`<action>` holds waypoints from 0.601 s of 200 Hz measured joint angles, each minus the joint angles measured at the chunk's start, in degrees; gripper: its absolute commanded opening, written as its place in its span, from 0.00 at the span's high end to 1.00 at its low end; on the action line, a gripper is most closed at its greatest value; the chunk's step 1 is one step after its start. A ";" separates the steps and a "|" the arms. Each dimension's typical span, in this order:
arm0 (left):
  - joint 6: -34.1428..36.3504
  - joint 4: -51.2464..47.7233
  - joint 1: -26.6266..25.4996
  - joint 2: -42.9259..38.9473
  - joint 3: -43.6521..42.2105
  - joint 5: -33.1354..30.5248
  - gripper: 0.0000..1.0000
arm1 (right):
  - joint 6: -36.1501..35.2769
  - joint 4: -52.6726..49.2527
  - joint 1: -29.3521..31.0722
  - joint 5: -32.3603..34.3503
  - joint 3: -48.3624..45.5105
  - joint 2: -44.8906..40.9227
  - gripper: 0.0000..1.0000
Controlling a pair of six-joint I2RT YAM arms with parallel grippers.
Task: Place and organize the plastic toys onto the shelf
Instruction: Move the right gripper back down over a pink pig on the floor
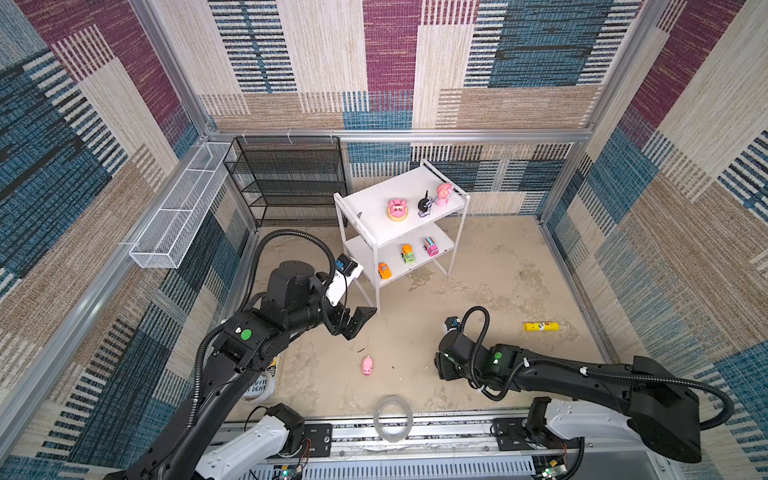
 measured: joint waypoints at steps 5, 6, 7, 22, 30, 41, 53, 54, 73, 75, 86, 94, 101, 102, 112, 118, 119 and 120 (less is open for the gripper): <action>0.00 0.00 0.00 0.02 0.00 0.00 0.01 | -0.70 0.50 -0.04 -0.02 0.02 0.17 0.39; 0.00 0.00 0.00 0.02 0.00 0.00 0.01 | -0.79 0.59 -0.04 -0.02 0.02 0.20 0.39; 0.00 0.00 0.00 0.02 0.00 0.00 0.01 | -0.92 0.72 -0.04 -0.02 0.02 0.24 0.39; 0.00 0.00 0.00 0.02 0.00 -0.02 0.01 | -2.36 1.49 -0.09 -0.79 0.31 0.66 0.40; 0.00 0.00 0.00 0.02 0.00 -0.04 0.01 | -3.19 1.81 -0.09 -1.07 0.42 0.74 0.41; 0.00 0.00 0.00 0.04 0.00 -0.07 0.01 | -3.80 2.19 -0.11 -1.20 0.44 0.72 0.42; -0.02 0.00 0.00 0.11 0.00 -0.07 0.01 | -4.68 2.69 -0.22 -1.97 0.28 0.59 0.43; -0.04 0.00 0.00 0.11 0.00 -0.07 0.01 | -4.68 2.71 -0.22 -1.97 0.26 0.57 0.43; -0.17 -0.02 0.00 0.57 0.02 -0.04 0.01 | -5.60 3.08 -0.59 -2.27 -0.28 0.55 0.46; -0.17 -0.02 0.00 0.59 0.02 -0.04 0.01 | -5.68 3.08 -0.66 -2.38 -0.33 0.57 0.46; -0.17 -0.02 0.00 0.66 0.04 -0.04 0.01 | -6.14 3.15 -0.87 -2.51 -0.42 0.70 0.49; -0.17 0.02 0.00 0.66 0.07 -0.04 0.01 | -6.43 3.52 -1.09 -2.51 -0.42 0.85 0.51; -0.17 0.00 0.00 0.63 0.07 -0.04 0.01 | -6.99 3.91 -1.11 -2.51 -0.42 1.01 0.53; -0.17 0.00 0.00 0.63 0.07 -0.04 0.01 | -7.06 3.96 -1.11 -2.51 -0.42 1.03 0.53; -0.20 0.00 0.00 0.57 0.07 -0.07 0.01 | -7.72 4.35 -1.09 -2.82 -0.42 1.44 0.56; -0.20 0.00 0.00 0.48 0.07 -0.07 0.01 | -8.00 4.44 -1.09 -3.43 -0.35 1.79 0.56; -0.20 0.00 0.00 0.48 0.07 -0.07 0.01 | -8.09 4.42 -1.09 -3.50 -0.31 1.88 0.56; -0.20 0.00 0.00 0.46 0.07 -0.07 0.01 | -8.11 4.42 -1.09 -3.54 -0.28 1.92 0.56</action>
